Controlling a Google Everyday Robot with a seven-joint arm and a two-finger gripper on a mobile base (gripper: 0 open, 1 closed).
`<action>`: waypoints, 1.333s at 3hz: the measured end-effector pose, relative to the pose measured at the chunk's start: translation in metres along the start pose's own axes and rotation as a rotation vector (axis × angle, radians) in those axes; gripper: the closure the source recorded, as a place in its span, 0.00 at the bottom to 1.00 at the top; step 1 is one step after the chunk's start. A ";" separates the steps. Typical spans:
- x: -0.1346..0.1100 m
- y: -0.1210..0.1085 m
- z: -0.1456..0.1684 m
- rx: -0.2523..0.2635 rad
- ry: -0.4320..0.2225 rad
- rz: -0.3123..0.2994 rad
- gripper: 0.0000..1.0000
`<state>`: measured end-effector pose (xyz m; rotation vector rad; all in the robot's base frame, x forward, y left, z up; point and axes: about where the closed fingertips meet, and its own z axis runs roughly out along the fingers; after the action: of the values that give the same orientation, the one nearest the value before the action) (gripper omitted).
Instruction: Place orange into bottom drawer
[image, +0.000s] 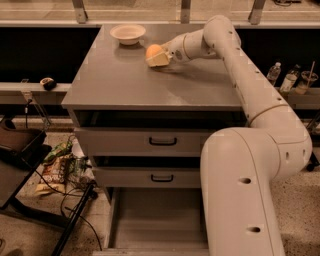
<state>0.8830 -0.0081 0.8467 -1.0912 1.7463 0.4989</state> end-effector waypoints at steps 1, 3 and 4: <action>-0.013 0.009 -0.004 -0.029 0.016 -0.046 1.00; -0.061 0.046 -0.094 -0.041 0.105 -0.160 1.00; -0.088 0.086 -0.190 0.032 0.165 -0.181 1.00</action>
Offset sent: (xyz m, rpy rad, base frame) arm -0.0783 0.0075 0.0890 -0.1888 -0.0335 0.1309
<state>0.7217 -0.0643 0.9948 -1.2844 1.7693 0.2747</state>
